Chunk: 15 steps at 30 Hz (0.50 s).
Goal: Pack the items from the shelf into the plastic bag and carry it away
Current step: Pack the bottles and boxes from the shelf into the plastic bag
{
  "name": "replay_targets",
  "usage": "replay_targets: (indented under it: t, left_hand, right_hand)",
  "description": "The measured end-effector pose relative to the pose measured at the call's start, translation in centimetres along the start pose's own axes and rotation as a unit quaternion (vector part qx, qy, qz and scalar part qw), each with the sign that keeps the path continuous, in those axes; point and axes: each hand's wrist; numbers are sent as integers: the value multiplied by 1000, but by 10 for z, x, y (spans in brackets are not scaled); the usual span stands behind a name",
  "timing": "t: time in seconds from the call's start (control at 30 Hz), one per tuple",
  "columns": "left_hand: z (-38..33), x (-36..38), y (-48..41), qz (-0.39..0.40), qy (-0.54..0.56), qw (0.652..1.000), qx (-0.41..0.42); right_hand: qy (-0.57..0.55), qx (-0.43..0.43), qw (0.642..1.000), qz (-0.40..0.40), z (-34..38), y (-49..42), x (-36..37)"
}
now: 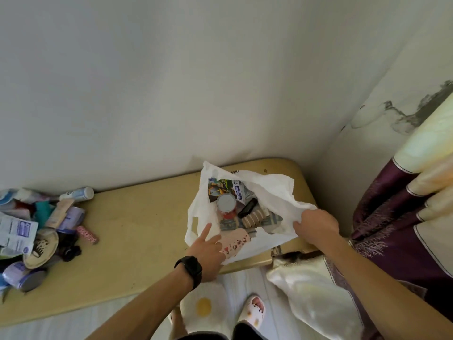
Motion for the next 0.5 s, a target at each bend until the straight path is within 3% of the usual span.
replay_targets:
  t: [0.13,0.2,0.3,0.37,0.43,0.5]
  left_hand:
    - [5,-21,4,32,87,995,-20]
    - [16,-41,2,-21,155,985,-69]
    - [41,-64,-10,-139,197,959,-148]
    - [58,-63,-21,-166,195,946,-199]
    - [67,-47,-29,-106,182,952,-223]
    - [67,-22,-29,10,116,967,-226]
  right_hand:
    - [-75,-12,995,64,19,-4,-14]
    - [-71,-79,989,103,39,-2,-28]
    - [-103,-194,975,37,77,-6,-47]
    - [-126,-243,962,-22,95,-17,-50]
    - [-23,-263,963,-46,97,-32,-46]
    - [122,-230,964,-49,81,-45,-41]
Point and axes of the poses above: each hand's wrist, its own y-axis away from the middle knuckle, its own x-axis out of the palm, z = x × y, and after that the axes turned 4 degrees about -y, right-handed
